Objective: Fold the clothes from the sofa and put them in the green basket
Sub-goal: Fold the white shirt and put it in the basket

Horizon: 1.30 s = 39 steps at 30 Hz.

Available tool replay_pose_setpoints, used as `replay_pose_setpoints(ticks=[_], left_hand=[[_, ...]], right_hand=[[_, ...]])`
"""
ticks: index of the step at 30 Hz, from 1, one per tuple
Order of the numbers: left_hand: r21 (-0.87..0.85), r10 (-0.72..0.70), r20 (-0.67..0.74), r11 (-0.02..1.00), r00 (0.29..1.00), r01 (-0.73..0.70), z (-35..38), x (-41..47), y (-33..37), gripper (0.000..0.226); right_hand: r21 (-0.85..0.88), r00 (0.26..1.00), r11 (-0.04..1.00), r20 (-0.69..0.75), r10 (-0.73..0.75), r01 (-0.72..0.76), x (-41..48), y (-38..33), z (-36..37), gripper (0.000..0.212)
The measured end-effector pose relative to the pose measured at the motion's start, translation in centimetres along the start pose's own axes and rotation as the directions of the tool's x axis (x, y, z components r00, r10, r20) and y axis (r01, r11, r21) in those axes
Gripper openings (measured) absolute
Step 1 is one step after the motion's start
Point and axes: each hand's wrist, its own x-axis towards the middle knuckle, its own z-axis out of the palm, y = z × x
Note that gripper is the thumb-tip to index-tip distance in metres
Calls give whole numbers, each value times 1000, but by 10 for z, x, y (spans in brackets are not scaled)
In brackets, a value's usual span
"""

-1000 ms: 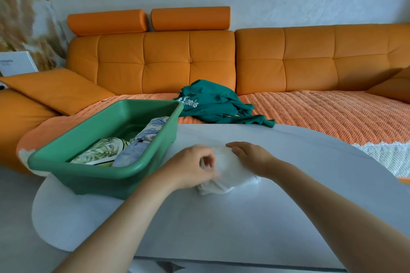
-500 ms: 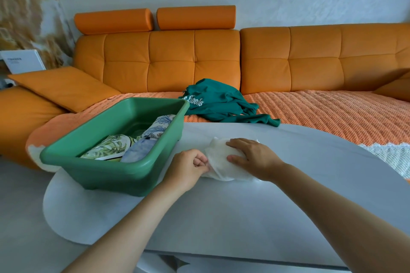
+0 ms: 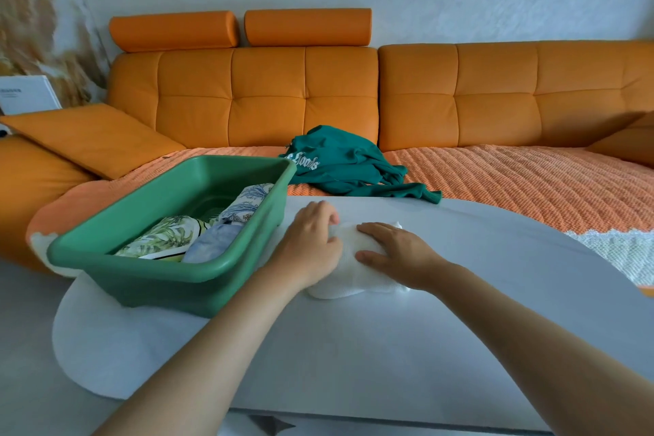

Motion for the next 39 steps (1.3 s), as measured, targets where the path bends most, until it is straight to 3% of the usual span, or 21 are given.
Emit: replay_pose_setpoints(ticks=[3,5,9,11,13,16,19,21,23,26,27,29,30,32,35,39], left_hand=[[-46,71,29,996,997,-70,23,14,9,32],[64,69,94,995,993,-76,43,17,2,39],[182,78,29,980,997,-82,61,15,-14,44],[209,121,-9,971,993,-116,64,11,-14,48],[223,135,-32,967,990,-124,63,8,-13,59],[221,159,42,961,986,-165,61,4,-19,87],[219,146,161,959,976,-180,59,4,-28,111],[220,164,184,954,969,-204,62,2,-30,112],[218,189,186,949,964,-228,63,3,-30,106],[192,159,316,955,935,-227,52,8,-31,105],[188,123,387,960,914,-209,48,10,-32,108],[200,64,475,963,877,-178,40,11,-34,115],[202,43,483,966,875,-159,37,11,-34,117],[181,32,449,975,893,-127,34,9,-32,114],[221,123,339,953,933,-206,37,9,-28,103],[476,266,53,840,962,-259,48,-1,-24,81]], right_hand=[[361,991,925,-11,131,-118,4,-4,-1,38],[496,951,841,-83,297,-219,8,-1,-5,36],[302,863,846,-119,490,-439,14,16,-8,42],[488,818,745,-102,566,-455,19,21,-8,43],[584,791,673,-82,606,-455,26,20,-8,30],[467,800,752,-141,583,-465,32,18,-8,31],[285,748,802,-297,594,-524,30,22,-10,29],[129,760,824,-330,560,-552,28,22,-8,26],[45,820,877,-334,465,-479,26,21,-10,21],[-60,939,987,-321,121,-147,21,18,-24,38],[30,977,998,-207,54,-49,18,14,-31,45],[130,990,991,138,1,-19,14,7,-35,65],[37,964,999,268,6,-16,12,4,-33,85],[-151,936,988,346,58,-6,8,0,-27,118],[-274,961,961,270,51,26,5,-1,-21,125],[-437,987,894,-73,-146,100,1,3,-4,90]])
